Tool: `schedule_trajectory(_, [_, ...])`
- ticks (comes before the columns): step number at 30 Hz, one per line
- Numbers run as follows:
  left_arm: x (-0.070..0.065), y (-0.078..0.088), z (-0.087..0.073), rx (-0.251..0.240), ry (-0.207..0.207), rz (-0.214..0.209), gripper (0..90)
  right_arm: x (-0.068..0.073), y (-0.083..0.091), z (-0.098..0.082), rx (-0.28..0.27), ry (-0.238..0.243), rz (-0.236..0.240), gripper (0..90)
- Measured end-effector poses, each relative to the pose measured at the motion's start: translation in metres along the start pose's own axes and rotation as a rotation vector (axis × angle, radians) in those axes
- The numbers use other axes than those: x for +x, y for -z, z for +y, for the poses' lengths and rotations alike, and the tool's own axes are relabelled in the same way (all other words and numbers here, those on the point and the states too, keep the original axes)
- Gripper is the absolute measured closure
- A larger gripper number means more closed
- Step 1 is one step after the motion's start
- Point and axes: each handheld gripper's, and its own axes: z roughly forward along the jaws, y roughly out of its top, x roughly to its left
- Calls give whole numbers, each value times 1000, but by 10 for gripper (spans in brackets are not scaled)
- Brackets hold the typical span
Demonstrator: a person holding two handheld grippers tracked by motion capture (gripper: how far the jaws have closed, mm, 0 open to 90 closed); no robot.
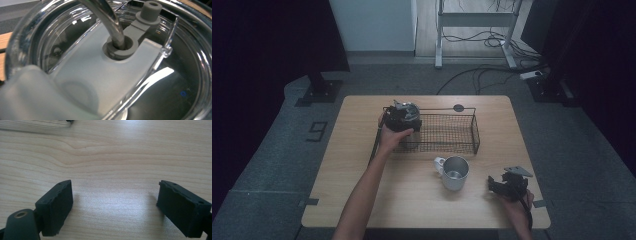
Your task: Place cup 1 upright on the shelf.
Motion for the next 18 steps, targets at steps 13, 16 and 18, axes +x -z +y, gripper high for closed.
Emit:
schedule_trajectory(13, [-3, 9, -4, -28, -4, -13, 11, 0, 0, 0, 0, 0, 0, 128])
schedule_trajectory(16, [-2, 15, -4, -42, 11, -23, 7, 0, 0, 0, 0, 0, 0, 129])
schedule_trajectory(18, [-2, 20, -4, -42, 6, -26, 5, 0, 0, 0, 0, 0, 0, 129])
